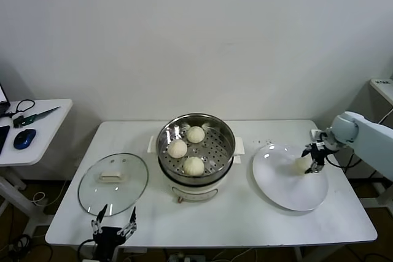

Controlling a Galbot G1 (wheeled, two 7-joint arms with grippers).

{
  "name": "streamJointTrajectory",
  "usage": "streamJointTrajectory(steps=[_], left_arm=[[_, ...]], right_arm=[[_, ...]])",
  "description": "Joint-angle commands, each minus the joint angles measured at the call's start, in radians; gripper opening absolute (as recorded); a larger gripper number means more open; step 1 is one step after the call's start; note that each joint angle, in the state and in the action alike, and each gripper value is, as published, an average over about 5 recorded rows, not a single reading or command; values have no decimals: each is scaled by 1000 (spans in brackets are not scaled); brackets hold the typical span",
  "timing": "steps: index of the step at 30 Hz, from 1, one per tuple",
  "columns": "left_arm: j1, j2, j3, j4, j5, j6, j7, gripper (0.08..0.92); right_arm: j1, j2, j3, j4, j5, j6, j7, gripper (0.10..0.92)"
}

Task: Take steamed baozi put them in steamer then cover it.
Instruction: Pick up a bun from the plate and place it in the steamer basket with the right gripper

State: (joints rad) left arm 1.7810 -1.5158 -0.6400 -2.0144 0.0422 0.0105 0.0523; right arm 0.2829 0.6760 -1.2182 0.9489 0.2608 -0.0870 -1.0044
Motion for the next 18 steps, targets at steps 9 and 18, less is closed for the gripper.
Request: streamJointTrajectory(steps=[9, 18], left_arm=[[-2, 8, 7, -14, 2, 2, 1, 823], [0, 22, 8, -33, -2, 5, 4, 823]], right_arm=[[869, 180, -537, 464, 651, -157, 7, 696], [710, 364, -446, 491, 706, -232, 112, 696]])
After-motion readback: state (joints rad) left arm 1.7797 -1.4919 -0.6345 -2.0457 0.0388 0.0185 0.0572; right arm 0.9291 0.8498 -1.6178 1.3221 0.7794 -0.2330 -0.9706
